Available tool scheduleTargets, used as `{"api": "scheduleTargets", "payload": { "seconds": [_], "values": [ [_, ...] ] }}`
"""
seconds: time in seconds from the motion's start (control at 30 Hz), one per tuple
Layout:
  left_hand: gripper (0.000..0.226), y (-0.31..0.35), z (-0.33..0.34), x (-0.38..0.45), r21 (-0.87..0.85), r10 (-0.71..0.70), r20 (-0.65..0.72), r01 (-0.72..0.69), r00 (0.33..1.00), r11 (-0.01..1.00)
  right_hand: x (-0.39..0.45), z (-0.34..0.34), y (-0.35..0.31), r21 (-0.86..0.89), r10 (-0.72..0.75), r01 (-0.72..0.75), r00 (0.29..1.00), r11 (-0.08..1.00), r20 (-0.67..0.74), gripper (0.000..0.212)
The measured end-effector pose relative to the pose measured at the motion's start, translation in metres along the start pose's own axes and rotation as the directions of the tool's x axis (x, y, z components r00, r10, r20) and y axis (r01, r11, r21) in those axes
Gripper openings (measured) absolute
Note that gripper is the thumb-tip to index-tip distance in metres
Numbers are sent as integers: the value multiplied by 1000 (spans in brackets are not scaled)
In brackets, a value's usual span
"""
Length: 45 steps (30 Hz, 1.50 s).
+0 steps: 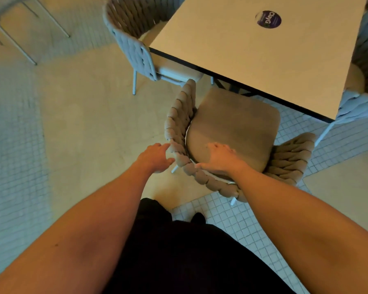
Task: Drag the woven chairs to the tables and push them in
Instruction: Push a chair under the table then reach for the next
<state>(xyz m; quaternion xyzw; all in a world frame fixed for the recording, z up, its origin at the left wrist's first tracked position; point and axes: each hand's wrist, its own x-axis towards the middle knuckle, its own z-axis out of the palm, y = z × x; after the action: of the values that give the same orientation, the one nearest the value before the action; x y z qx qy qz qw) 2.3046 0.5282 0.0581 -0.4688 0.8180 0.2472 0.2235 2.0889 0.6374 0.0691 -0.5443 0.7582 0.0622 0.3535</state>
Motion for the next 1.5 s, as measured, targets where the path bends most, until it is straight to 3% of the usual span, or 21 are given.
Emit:
{"api": "scheduleTargets", "payload": {
  "seconds": [0.33,0.43,0.7,1.1,1.5],
  "values": [
    [76,-78,-29,-6,-132,-148,-63,139,987,981,46,-18,-93,-119,-139,145,988,982,61,94],
    [78,-113,-40,-1,-160,-165,-60,154,984,975,70,-21,-127,-138,-139,145,989,980,53,89],
    [76,-212,-87,23,-143,-204,-46,196,978,970,139,-39,-217,-179,-149,162,985,970,83,102],
    [77,-369,-157,43,-176,-230,-39,220,972,959,229,-70,-355,-204,-121,143,986,969,117,97],
    [78,-460,-218,110,-192,-275,-9,268,961,944,330,-105,-442,-215,-165,190,978,958,131,94]
  ]
}}
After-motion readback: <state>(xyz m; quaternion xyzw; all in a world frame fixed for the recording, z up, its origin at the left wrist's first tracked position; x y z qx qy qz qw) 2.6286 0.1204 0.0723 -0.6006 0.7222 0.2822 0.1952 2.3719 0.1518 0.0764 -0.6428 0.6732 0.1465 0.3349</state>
